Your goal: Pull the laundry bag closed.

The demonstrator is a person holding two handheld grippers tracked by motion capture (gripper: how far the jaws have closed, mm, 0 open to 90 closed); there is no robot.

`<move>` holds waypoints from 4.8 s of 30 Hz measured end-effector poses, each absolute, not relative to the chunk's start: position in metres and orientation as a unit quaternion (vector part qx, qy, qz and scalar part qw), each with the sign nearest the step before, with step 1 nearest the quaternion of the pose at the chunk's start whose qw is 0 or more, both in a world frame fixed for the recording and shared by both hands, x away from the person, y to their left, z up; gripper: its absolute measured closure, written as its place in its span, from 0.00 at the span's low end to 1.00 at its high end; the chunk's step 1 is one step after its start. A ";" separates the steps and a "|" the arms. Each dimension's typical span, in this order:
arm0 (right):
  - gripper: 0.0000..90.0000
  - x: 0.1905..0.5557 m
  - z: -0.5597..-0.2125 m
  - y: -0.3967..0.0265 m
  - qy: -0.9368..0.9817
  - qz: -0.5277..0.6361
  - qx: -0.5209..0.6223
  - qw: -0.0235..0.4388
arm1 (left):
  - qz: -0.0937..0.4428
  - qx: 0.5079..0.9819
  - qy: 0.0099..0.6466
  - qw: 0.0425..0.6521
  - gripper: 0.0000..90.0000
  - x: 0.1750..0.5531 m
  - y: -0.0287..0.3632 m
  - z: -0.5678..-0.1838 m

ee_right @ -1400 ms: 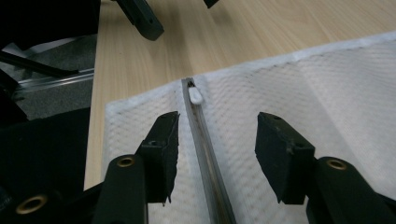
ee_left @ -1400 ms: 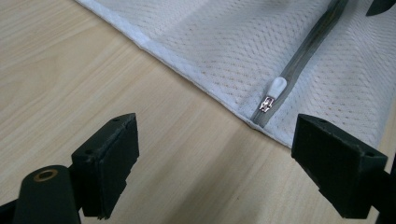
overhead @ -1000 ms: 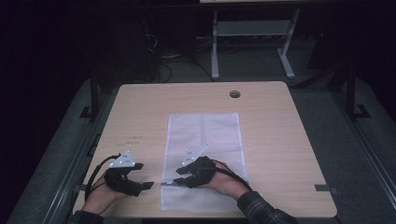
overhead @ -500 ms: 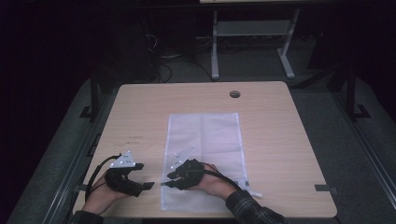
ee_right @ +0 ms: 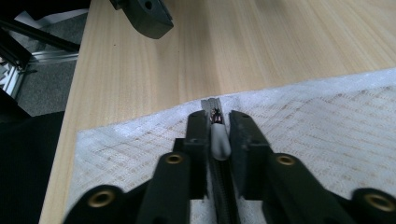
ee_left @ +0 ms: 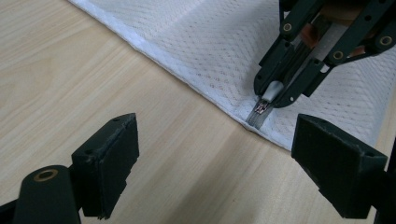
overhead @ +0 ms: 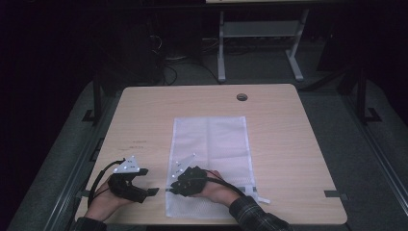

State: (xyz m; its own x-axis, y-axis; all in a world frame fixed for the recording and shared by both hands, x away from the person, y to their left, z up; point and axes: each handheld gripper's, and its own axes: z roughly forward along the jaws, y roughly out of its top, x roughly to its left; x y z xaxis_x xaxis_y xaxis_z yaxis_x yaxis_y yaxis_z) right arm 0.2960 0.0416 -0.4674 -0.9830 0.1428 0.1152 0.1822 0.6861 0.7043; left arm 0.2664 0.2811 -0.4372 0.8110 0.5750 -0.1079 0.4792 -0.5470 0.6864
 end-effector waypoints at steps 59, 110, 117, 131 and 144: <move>0.96 0.295 -0.434 0.019 -0.894 -0.431 -0.117 0.016 | -0.044 0.874 0.294 0.385 0.59 0.272 0.243 -0.438; 0.96 0.294 -0.433 0.010 -0.899 -0.429 -0.091 0.011 | -0.078 0.863 0.333 0.373 0.99 0.278 0.250 -0.433; 0.96 0.294 -0.435 0.006 -0.899 -0.428 -0.089 0.011 | -0.081 0.860 0.337 0.374 0.99 0.278 0.252 -0.434; 0.96 0.293 -0.437 -0.003 -0.900 -0.427 -0.081 0.008 | -0.084 0.859 0.341 0.372 0.99 0.278 0.254 -0.435; 0.96 0.294 -0.440 -0.004 -0.900 -0.427 -0.083 0.024 | -0.080 0.862 0.341 0.367 0.99 0.278 0.254 -0.435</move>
